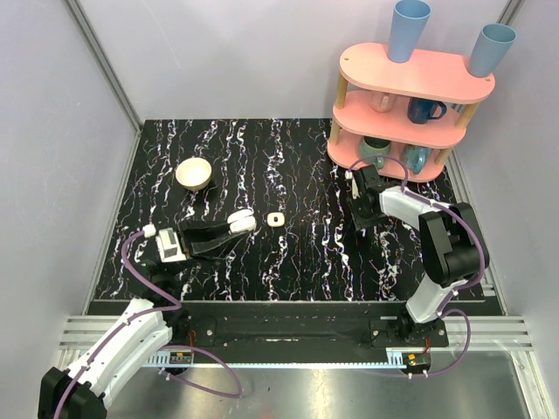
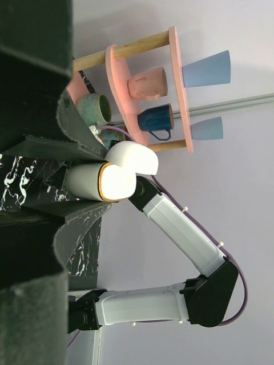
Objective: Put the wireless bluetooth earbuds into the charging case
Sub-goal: Pick up the right earbud from the center of the board.
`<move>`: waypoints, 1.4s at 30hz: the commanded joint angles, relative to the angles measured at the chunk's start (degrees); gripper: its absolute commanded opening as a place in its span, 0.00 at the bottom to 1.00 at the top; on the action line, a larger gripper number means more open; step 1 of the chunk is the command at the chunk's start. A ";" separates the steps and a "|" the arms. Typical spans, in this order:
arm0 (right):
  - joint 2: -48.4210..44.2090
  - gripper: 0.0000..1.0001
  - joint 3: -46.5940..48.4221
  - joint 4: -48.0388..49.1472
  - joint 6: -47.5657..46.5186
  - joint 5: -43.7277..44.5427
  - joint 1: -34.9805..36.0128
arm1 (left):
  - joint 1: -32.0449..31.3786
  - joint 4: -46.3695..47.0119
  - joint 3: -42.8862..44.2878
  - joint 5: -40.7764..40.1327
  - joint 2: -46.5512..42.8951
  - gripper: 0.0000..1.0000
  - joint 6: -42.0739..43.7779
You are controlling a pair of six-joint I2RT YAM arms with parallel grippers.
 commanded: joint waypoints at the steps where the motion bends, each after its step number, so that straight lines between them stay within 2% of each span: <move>1: 1.43 0.38 1.79 -0.80 -0.50 -0.32 -0.29 | -0.10 3.19 2.30 1.00 -0.18 0.00 -0.39; 22: 1.87 0.30 2.05 -1.33 -0.06 -0.58 -0.29 | -0.10 2.40 2.38 0.83 -0.27 0.00 -0.13; 28: 0.38 0.24 2.49 -1.33 0.81 -1.90 -0.29 | -0.10 2.48 2.47 0.74 -0.09 0.00 -0.13; 32: -3.39 0.21 1.97 0.16 1.43 -3.39 -0.21 | -0.10 2.48 2.65 0.83 0.35 0.00 -0.31; 37: -13.14 0.18 -0.49 4.99 1.52 -1.64 0.93 | -0.19 2.13 3.17 1.09 1.05 0.00 -0.31; 42: -23.41 0.17 -0.32 7.19 0.65 7.30 8.57 | -0.10 0.90 3.96 0.56 1.75 0.00 -0.22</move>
